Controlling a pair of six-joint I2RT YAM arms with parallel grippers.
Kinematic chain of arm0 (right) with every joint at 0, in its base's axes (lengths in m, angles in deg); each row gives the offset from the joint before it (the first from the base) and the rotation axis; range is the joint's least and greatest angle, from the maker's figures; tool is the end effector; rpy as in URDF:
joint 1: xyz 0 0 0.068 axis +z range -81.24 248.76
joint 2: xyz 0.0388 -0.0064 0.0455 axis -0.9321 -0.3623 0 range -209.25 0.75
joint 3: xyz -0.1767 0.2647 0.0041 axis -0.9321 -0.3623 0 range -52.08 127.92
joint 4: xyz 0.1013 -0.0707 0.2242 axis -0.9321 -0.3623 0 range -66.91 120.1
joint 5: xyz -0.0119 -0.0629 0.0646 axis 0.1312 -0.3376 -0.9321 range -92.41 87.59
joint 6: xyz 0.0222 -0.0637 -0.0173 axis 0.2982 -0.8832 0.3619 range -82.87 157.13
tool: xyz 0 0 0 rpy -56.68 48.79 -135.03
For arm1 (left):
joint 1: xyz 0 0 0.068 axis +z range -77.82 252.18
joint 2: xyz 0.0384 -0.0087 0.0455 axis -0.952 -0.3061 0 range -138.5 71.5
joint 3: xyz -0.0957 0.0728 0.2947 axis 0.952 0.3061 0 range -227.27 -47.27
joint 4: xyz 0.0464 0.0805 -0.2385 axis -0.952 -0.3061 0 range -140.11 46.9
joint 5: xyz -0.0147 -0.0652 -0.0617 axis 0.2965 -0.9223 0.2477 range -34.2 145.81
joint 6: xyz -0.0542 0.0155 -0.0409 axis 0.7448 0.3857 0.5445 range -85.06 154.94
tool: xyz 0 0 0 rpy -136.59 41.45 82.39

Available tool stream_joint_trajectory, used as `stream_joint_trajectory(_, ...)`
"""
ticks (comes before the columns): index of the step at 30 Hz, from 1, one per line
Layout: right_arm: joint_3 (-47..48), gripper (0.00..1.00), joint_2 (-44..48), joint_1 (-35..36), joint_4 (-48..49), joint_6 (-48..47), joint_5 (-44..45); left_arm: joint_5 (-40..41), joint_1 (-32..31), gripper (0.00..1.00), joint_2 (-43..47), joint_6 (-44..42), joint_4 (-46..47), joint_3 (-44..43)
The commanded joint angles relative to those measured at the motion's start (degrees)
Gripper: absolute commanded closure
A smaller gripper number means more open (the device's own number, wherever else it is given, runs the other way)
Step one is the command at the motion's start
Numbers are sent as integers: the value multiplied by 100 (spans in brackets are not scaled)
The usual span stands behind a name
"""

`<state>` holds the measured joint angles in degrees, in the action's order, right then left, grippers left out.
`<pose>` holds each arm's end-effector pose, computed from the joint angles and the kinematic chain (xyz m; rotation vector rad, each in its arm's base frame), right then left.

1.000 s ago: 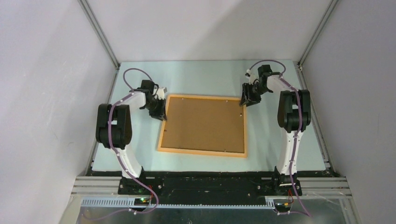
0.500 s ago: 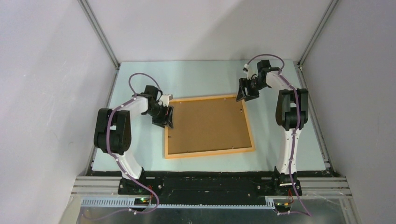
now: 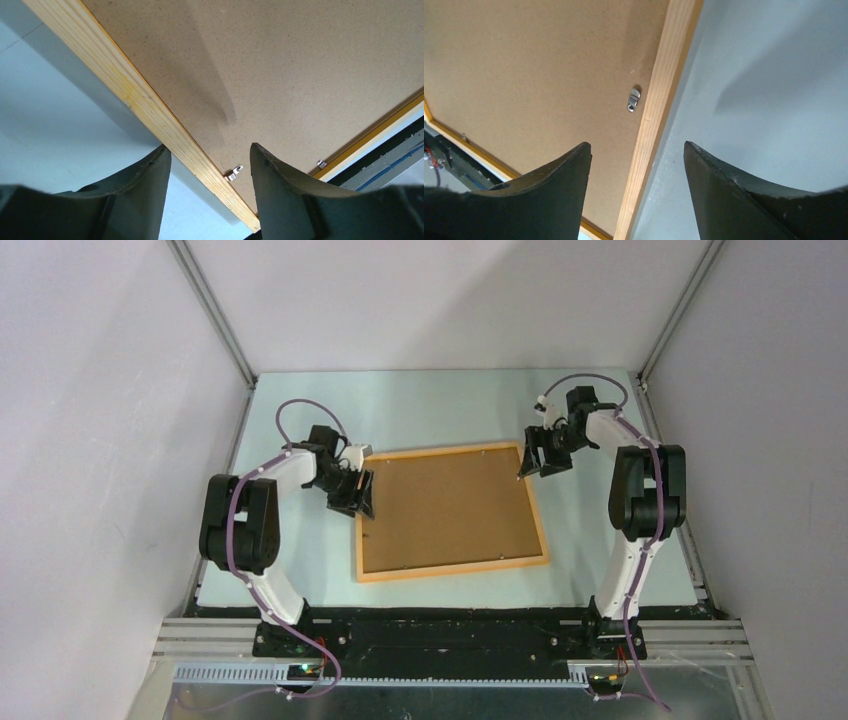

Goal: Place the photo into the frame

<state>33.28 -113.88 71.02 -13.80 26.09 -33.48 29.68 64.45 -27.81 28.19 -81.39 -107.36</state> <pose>0.4215 0.0459 0.2141 -0.4264 2.6903 0.7235 0.3143 -0.0679 0.1935 0.4318 2.8237 -0.6652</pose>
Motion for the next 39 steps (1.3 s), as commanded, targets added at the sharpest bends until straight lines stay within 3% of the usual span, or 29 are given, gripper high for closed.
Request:
stream_joint_trajectory(1,-280,28,381,72,494,53,428,-362,-62,38,310,-126,-54,18)
stream_joint_trajectory(8,-400,31,326,288,934,210,1086,-192,-62,37,369,-125,-53,36)
stream_joint_trajectory(39,-126,41,-180,852,1203,542,2050,-94,-60,37,224,-82,-40,-73)
